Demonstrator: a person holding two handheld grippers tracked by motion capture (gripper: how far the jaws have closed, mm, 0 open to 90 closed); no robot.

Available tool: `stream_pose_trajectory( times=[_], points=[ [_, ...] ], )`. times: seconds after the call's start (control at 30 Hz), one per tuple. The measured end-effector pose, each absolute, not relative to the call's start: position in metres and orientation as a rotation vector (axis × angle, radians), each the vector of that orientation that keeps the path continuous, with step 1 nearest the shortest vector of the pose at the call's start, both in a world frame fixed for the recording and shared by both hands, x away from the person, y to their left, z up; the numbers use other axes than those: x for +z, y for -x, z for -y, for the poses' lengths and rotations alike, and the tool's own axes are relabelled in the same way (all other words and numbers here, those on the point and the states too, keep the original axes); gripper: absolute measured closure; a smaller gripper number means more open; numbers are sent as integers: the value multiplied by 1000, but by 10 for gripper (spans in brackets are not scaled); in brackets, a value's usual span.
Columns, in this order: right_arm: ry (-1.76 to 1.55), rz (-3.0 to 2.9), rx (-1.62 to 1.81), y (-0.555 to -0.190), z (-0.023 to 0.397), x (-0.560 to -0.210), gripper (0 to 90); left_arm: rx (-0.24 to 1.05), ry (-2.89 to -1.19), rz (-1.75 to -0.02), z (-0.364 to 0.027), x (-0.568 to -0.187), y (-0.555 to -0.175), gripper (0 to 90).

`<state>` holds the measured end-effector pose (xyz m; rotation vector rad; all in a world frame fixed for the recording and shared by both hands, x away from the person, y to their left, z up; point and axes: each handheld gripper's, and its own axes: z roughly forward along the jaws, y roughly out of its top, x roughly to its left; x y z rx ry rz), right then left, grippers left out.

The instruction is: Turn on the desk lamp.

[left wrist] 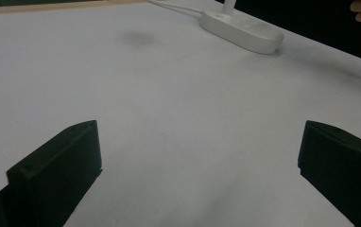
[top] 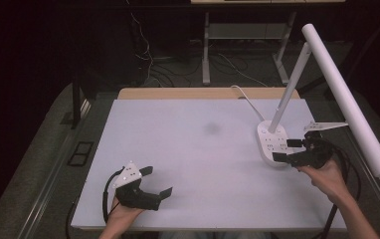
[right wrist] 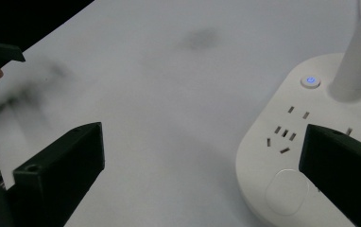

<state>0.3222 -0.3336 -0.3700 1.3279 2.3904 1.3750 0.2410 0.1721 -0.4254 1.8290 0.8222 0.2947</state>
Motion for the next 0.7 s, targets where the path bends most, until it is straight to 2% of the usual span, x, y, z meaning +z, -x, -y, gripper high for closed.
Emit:
stream_pose_trajectory(
  times=[0.7],
  points=[
    [-1375,-2363,1328,-351,353,-359,5,293,-1832,-820,-172,-425,-241,0]
  ],
)
